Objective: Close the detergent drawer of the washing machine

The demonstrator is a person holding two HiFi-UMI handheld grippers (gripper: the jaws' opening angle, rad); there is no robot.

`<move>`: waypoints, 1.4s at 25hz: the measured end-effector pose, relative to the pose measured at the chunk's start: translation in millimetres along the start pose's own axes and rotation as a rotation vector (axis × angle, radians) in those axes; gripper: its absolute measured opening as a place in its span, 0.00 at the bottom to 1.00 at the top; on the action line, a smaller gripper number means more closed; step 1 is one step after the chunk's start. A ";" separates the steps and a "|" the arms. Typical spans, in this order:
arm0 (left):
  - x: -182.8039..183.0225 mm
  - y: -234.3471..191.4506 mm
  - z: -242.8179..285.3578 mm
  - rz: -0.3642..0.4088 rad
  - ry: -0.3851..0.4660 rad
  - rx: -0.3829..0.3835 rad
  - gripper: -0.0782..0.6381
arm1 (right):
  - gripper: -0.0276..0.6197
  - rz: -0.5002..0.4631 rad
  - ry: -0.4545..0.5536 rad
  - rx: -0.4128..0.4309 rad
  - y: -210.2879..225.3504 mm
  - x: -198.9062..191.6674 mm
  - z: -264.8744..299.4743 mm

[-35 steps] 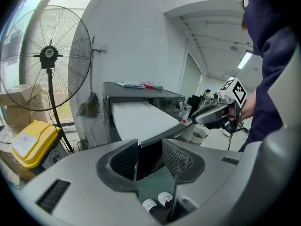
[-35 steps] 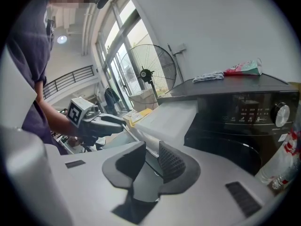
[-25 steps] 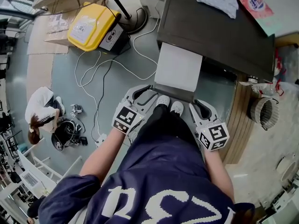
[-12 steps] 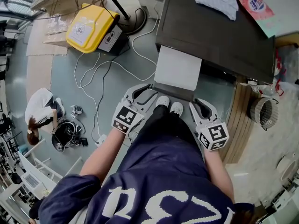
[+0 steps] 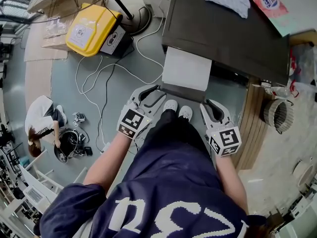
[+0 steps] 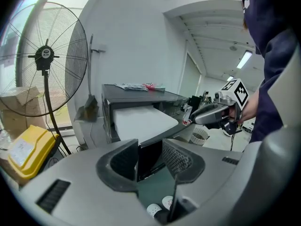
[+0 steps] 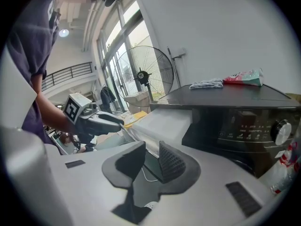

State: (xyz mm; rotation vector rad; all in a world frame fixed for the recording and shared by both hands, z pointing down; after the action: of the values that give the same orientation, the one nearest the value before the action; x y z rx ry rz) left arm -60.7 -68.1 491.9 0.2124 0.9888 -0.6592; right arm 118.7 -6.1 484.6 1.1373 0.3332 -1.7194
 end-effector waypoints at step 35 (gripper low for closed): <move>33.4 -38.6 41.2 0.006 0.040 0.046 0.35 | 0.22 -0.041 0.061 -0.095 40.3 37.7 31.3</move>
State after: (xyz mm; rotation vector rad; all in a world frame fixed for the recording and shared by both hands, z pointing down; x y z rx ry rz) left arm -42.4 -131.1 491.5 0.2703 1.0116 -0.6745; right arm 134.2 -67.5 481.6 1.1217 0.4741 -1.6885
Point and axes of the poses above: the fingertips, and each gripper's own axes: z forward along the fingers, y to its right, x out of its top, the point moved 3 cm from there along -z, backward along the fingers, and after that the axes turned 3 degrees about x, right-handed, at the moved point
